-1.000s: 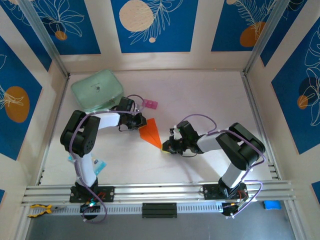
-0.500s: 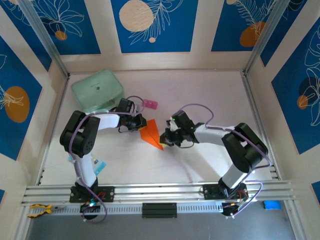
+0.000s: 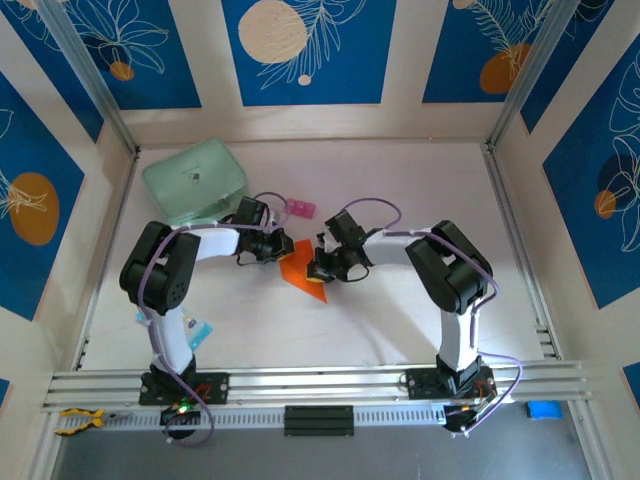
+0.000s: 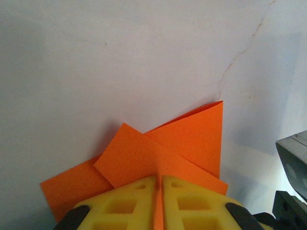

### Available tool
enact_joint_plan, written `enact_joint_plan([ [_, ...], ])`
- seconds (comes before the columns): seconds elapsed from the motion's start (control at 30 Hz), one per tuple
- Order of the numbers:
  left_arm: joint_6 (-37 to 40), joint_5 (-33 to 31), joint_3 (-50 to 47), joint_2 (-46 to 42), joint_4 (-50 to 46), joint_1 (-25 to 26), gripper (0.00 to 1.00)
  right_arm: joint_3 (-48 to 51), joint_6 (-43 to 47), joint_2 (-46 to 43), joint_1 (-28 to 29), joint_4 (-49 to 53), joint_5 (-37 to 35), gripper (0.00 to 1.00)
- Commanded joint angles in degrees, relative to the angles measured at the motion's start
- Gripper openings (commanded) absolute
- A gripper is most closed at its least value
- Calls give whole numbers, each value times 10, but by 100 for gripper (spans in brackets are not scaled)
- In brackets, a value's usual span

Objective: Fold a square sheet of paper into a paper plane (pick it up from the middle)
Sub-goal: Fourth fold the wing at the center of the table.

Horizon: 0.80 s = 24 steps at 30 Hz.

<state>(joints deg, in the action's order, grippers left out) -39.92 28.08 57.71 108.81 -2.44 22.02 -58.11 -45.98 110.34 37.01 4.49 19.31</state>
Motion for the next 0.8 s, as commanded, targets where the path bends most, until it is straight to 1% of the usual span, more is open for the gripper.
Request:
enact_joint_plan([
  [0.0, 17, -29, 11, 4, -39, -9, 15, 63, 13, 4, 3, 59, 5, 0],
  [0.3, 11, -41, 19, 10, -45, -26, 14, 120, -6, -4, 9, 17, 15, 0],
  [0.43, 12, -40, 18, 9, -44, -28, 14, 127, -9, -11, 14, 14, 14, 0],
  [0.63, 10, -55, 4, -3, -42, -36, 14, 148, -10, -32, 15, 14, 11, 0],
  [0.77, 13, -49, 7, 1, -48, -44, 14, 158, -13, -44, 18, 13, 9, 0],
])
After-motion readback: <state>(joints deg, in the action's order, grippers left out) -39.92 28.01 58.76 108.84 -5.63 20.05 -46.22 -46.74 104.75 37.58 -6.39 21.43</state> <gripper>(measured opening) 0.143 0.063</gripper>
